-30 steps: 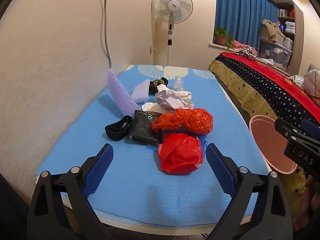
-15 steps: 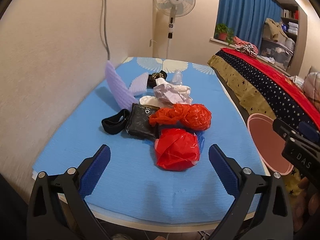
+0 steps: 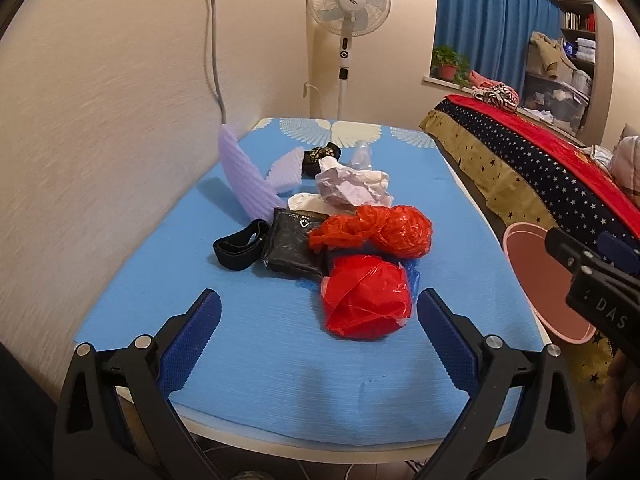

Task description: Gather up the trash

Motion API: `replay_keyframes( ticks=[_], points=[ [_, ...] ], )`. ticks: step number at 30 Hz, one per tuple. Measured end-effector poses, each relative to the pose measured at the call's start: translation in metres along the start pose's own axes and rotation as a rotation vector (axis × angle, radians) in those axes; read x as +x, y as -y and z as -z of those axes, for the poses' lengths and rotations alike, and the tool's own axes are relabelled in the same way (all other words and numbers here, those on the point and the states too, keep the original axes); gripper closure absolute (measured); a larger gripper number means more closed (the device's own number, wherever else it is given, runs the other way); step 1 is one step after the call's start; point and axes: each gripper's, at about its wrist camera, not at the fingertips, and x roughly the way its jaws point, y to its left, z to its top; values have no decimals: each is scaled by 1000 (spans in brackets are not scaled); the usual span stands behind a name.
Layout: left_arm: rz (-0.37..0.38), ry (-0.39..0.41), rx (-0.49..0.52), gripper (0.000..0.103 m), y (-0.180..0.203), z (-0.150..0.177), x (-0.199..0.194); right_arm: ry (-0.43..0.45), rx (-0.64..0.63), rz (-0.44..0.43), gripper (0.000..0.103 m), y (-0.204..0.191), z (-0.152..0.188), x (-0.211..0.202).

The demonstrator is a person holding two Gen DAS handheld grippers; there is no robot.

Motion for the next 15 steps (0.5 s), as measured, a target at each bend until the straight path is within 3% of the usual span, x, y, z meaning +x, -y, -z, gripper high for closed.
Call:
replay_keyframes(
  ticks=[15],
  points=[
    [38, 15, -11, 9, 4, 0, -3, -14, -2, -11, 22, -1, 3, 3]
  ],
)
